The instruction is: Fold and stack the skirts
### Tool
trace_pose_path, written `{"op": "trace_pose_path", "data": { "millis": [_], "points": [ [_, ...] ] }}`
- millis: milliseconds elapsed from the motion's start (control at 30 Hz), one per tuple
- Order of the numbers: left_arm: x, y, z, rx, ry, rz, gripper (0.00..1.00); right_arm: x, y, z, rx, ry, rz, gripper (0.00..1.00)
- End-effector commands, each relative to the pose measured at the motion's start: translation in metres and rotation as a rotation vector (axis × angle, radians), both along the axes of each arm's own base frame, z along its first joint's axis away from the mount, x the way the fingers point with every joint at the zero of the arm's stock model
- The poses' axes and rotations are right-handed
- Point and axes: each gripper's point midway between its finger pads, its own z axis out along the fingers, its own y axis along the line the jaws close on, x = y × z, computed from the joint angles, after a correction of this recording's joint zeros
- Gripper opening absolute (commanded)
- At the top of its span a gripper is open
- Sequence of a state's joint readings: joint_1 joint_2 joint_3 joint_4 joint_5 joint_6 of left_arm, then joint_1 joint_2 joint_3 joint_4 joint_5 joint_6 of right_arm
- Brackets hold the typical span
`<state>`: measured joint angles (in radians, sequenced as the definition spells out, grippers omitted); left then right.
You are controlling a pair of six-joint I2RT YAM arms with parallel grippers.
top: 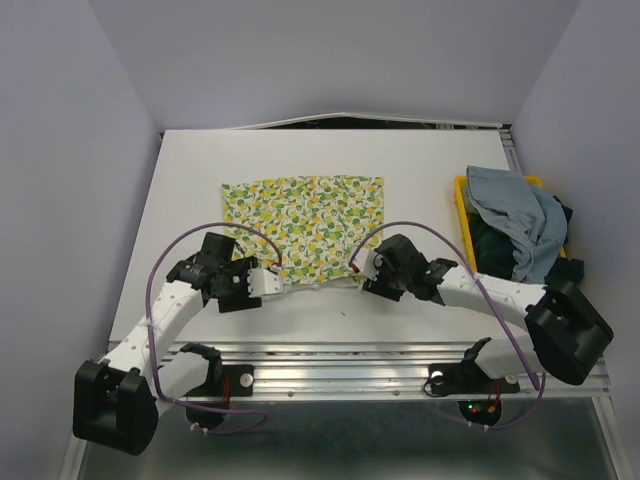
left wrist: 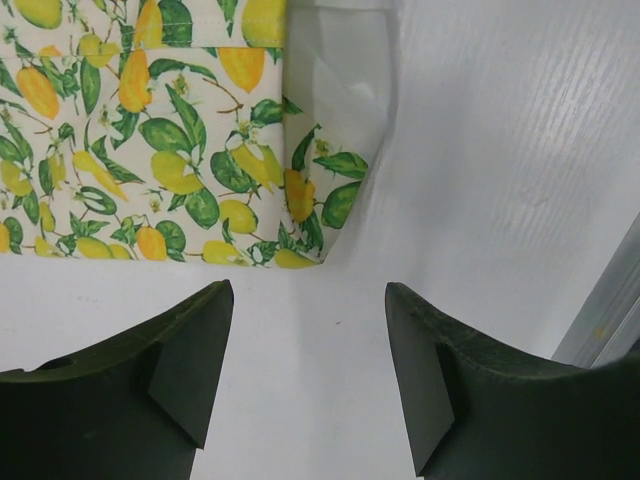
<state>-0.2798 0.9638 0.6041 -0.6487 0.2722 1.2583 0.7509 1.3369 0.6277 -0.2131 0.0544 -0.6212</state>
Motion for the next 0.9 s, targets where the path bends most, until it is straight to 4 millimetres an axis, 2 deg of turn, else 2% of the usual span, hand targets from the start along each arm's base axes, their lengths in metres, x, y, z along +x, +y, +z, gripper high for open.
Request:
{"op": "trace_pose_path", "data": {
  "millis": [0,67,200,367,467,500,600,867],
  "points": [
    [-0.007,-0.005,-0.011,-0.035,0.067,0.027,0.74,-0.014,0.037,0.024,0.163,0.132,0.043,0.62],
    [-0.002,-0.009,-0.014,-0.064,0.063,0.068,0.74,-0.02,0.044,0.028,0.205,0.18,0.036,0.63],
    [0.005,-0.012,-0.019,-0.093,0.054,0.114,0.74,-0.015,0.054,0.031,0.25,0.182,0.011,0.63],
    [0.013,-0.012,-0.022,-0.095,0.04,0.148,0.72,0.008,0.05,0.014,0.195,0.106,-0.034,0.62],
    [0.014,-0.014,-0.025,-0.107,0.05,0.161,0.72,0.014,0.049,0.006,0.192,0.092,-0.072,0.6],
    [0.015,-0.015,-0.025,-0.113,0.051,0.163,0.72,0.023,0.051,0.009,0.213,0.054,-0.094,0.58],
    [0.017,-0.017,-0.028,-0.125,0.053,0.176,0.7,0.027,0.056,0.014,0.26,0.045,-0.135,0.56],
    [0.019,-0.018,-0.032,-0.13,0.051,0.186,0.7,0.021,0.06,0.036,0.323,0.051,-0.135,0.55]
  ]
}}
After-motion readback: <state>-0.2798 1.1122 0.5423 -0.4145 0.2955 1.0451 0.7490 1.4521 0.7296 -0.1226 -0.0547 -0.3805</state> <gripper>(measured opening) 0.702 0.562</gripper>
